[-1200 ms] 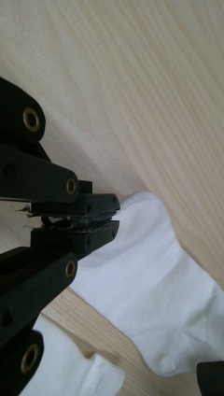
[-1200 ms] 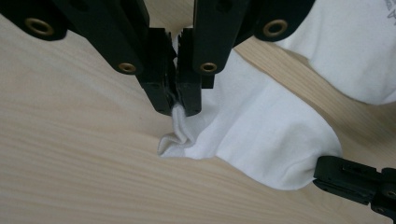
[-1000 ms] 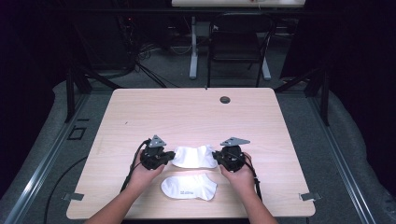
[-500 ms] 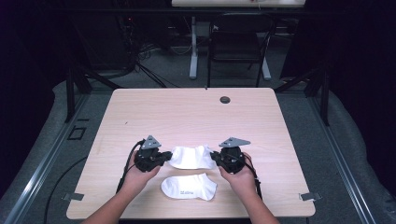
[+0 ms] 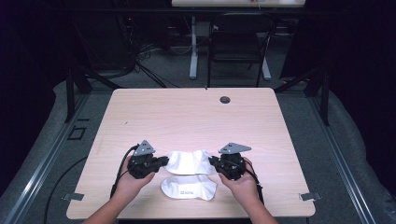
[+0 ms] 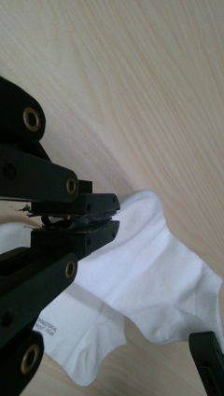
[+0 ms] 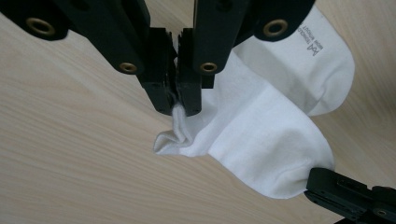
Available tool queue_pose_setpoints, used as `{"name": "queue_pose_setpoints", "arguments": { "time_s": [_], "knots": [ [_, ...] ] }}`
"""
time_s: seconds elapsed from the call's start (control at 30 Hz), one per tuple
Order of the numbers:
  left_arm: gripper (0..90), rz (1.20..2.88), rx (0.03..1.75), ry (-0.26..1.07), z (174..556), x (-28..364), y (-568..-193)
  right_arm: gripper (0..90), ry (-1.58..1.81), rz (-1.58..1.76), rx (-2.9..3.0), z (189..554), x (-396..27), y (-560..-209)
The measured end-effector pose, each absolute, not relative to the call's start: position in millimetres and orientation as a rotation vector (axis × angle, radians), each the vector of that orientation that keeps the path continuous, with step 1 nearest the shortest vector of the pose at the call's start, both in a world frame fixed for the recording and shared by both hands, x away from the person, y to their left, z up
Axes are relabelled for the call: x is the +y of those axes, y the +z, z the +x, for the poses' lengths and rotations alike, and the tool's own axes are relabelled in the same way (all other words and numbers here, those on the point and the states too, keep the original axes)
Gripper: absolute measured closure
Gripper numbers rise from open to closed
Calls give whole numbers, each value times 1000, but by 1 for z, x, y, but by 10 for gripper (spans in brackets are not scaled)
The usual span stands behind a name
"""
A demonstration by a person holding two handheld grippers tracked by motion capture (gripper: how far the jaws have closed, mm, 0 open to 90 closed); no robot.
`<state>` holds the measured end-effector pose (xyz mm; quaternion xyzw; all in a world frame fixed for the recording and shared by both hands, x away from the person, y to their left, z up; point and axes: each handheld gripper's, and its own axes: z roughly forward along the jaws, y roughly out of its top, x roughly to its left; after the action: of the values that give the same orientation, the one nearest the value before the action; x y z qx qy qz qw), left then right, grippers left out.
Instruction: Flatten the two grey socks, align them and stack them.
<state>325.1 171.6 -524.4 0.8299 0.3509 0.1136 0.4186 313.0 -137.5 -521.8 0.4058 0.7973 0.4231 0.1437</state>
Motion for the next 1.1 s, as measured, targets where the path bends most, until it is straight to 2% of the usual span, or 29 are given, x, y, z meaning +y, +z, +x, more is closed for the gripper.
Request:
{"name": "queue_pose_setpoints", "arguments": {
  "time_s": [1.1],
  "knots": [
    [852,2087,873,192,271,187,-542,864,1219,1108,2420,260,-137,-531]
  ]
}}
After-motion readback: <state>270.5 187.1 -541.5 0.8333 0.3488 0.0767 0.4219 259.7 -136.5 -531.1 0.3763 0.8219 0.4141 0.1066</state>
